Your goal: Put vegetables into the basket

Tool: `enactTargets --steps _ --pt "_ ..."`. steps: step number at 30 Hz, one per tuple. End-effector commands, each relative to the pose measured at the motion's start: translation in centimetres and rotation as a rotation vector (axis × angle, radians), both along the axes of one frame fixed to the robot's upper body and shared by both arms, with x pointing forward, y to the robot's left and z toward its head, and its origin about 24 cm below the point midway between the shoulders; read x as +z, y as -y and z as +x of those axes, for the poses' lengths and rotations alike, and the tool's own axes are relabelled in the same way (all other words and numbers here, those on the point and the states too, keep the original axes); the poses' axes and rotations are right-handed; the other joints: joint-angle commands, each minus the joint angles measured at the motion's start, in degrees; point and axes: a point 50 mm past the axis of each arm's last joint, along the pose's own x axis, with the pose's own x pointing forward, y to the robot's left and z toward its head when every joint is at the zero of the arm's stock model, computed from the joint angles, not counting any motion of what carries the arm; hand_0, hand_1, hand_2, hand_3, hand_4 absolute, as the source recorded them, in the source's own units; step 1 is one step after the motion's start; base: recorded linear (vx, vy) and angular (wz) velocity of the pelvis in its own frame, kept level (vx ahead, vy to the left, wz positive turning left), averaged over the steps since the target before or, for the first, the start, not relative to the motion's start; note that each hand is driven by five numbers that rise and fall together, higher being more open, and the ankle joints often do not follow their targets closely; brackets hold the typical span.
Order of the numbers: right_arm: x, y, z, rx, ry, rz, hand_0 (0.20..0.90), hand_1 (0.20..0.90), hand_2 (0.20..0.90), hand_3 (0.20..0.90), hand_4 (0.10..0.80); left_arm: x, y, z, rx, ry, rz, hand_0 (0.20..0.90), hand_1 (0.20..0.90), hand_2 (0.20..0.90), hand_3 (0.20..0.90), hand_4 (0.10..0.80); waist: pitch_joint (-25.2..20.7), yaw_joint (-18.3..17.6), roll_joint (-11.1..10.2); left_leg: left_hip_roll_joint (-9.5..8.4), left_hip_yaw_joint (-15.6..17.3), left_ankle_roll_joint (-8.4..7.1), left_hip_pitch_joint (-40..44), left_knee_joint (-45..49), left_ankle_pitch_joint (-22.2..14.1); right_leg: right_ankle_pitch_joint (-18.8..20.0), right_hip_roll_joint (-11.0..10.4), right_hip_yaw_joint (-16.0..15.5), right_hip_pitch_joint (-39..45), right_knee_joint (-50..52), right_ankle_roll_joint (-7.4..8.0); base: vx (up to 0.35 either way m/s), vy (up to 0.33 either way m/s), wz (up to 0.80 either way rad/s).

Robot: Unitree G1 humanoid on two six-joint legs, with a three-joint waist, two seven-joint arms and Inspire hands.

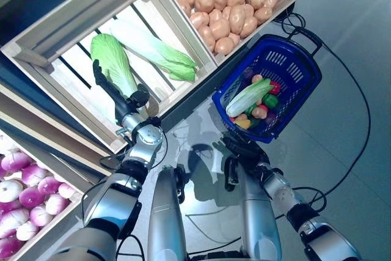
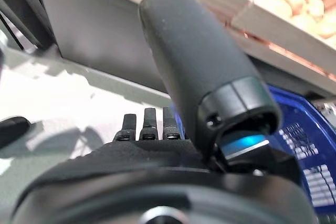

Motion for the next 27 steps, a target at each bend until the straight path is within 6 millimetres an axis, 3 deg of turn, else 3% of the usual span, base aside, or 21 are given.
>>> enactTargets --steps 1,14,22,26,27 --pt "-1.9 0.5 -1.7 -0.06 -0.062 0.048 0.9 0.9 0.9 0.9 0.8 3.9 -2.0 0.8 0.107 0.112 -0.004 0.9 0.9 0.9 0.9 0.8 -1.7 -0.2 1.2 0.41 -1.4 0.15 0.3 -0.4 -2.3 -4.2 -0.9 3.4 3.3 1.5 1.54 -0.073 -0.022 0.0" --pt "-0.9 1.6 -0.3 -0.127 -0.048 0.08 0.9 0.9 0.9 0.9 0.8 1.9 -3.7 1.7 0.085 -0.203 -0.057 0.9 0.9 0.9 0.9 0.8 -0.2 -0.9 0.7 0.51 -2.8 0.42 -6.9 5.0 -3.2 -4.5 -0.2 4.0 -3.4 6.1 1.55 -0.032 -0.005 -0.03" --pt "-0.4 2.0 0.2 -0.151 -0.028 0.093 0.9 0.9 0.9 0.9 0.8 -1.2 -4.2 1.4 0.006 -0.38 -0.244 0.9 0.9 0.9 0.9 0.8 -0.2 -1.5 0.7 0.92 -2.6 0.61 -6.7 5.0 -3.1 -4.6 -0.5 3.6 -3.3 6.2 1.39 -0.004 -0.009 -0.06" --pt "0.4 2.8 0.7 -0.166 -0.014 0.092 0.9 0.9 0.9 0.9 0.8 -1.5 -5.0 1.3 -0.049 -0.345 -0.37 0.9 0.9 0.9 0.9 0.8 -0.5 -1.7 0.8 1.25 -2.3 0.63 -5.6 4.6 -3.3 -5.0 -0.6 3.5 -2.4 5.9 1.21 0.029 0.001 -0.06" --pt "0.5 3.1 0.8 -0.172 -0.012 0.092 0.9 0.9 0.9 0.9 0.8 -1.4 -5.2 1.3 -0.06 -0.325 -0.391 0.549 0.549 0.549 0.549 0.566 -0.4 -1.8 0.8 1.28 -2.3 0.62 -5.5 4.6 -3.3 -5.1 -0.7 3.5 -2.2 6.0 1.2 0.029 0.006 0.04"
